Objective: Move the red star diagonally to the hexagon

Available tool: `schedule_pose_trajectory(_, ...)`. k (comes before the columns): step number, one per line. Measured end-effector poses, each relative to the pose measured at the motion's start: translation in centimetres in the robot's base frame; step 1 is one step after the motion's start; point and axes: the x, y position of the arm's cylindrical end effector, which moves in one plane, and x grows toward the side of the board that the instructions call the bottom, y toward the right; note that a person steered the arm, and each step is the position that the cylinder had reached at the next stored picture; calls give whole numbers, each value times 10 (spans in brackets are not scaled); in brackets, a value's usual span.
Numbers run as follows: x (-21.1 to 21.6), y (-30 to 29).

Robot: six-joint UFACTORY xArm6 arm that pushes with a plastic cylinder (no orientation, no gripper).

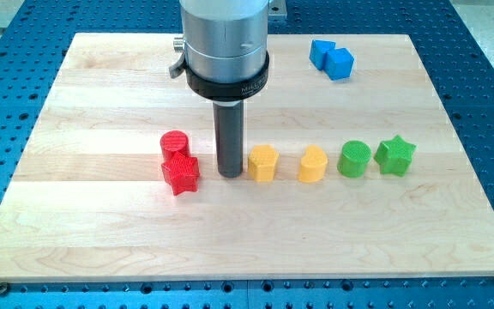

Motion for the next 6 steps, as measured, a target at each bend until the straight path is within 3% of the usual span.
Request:
schedule_pose_trajectory(2,-3,-6)
schedule_pose_trajectory(3,-6,-40)
schedule_pose_trajectory(4,61,-56)
schedule_pose_trajectory(5,92,-25)
schedule_pose_trajectory(6,88,-51)
